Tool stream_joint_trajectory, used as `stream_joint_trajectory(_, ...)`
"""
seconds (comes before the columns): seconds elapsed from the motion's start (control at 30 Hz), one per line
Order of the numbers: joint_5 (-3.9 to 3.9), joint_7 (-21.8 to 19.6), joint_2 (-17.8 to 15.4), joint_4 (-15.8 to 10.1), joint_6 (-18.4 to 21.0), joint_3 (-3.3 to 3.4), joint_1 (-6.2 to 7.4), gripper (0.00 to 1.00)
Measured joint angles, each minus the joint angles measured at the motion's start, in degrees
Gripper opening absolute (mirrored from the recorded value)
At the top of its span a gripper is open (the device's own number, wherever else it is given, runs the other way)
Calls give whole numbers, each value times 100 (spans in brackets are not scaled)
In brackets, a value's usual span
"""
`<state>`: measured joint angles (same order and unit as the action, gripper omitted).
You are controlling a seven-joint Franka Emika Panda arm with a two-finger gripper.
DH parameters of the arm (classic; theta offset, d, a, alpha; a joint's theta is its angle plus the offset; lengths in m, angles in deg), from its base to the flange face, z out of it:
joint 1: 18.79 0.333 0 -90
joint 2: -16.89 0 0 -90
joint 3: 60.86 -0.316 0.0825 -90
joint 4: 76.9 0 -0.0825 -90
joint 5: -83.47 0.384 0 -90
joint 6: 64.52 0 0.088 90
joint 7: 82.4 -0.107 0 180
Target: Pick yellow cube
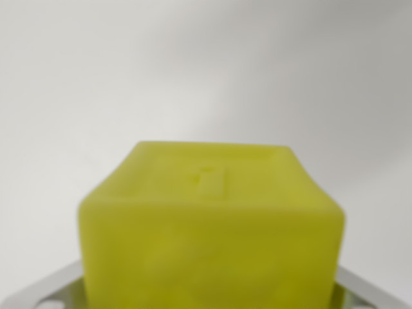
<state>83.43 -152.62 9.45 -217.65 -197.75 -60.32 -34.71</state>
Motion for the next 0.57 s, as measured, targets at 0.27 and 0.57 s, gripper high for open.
stream_joint_trajectory(0.27,-2,-1,-168,113,281,0,0,0)
stream_joint_trajectory(0.57,-2,-2,-180,122,302,0,0,0)
